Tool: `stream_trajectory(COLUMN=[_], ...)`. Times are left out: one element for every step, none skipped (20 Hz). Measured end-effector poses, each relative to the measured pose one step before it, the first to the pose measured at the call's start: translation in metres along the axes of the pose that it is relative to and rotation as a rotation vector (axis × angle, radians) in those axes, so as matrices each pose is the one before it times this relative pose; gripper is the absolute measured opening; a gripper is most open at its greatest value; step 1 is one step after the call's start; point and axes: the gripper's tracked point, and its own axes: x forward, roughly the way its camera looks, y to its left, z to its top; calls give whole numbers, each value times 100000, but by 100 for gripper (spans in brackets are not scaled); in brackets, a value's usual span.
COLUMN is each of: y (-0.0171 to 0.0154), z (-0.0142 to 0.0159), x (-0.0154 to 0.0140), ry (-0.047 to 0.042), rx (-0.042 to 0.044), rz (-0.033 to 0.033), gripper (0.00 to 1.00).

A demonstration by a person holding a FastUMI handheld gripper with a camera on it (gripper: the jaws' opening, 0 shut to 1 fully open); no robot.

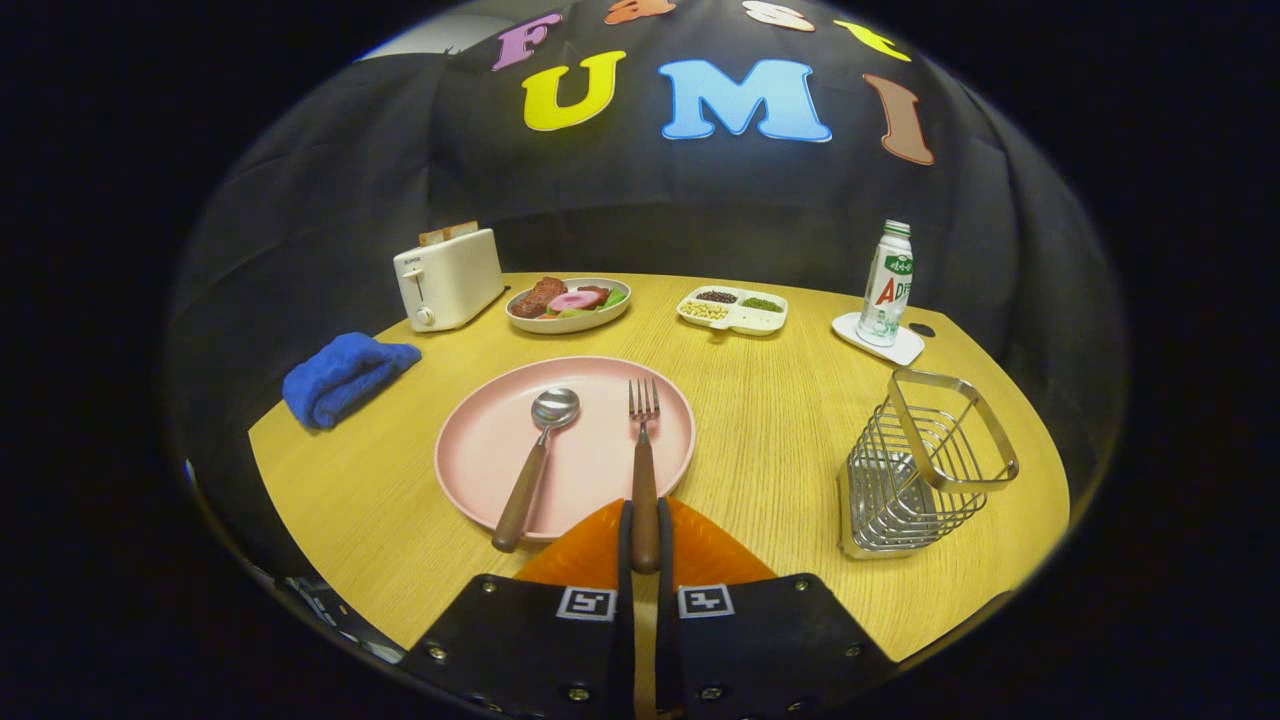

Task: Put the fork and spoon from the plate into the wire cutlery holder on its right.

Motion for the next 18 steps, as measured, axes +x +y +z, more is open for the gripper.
stream_trajectory(y=[-162,-318,-414,-530,-627,-671,-873,-950,-1032,-1123,-1212,-1278,-1298,-1258,-1151,-1029,-846,-741], z=[279,264,368,471,531,586,624,558,608,411,320,224,188,179,174,145,77,-51], x=[-289,-160,-287,-315,-394,-443,-554,-552,-557,-557,-530,-487,-479,-435,-380,-379,-358,-557], ry=[-371,-90,-34,-309,-594,-673,-737,-943,-880,-526,290,-214,443,56,547,585,936,1261], rx=[-509,-1132,-1020,-641,-397,-391,-525,-248,-171,-264,-605,-230,-505,-112,-119,-165,-792,-1276], rz=[-317,-619,-979,-988,-995,-1341,-1610,-1882,-1893,-1851,-1995,-2142,-2279,-2128,-1758,-1498,-991,-780], gripper=[8,8,8,8,8,8,8,8,8,8,8,8,8,8,8,8,8,8])
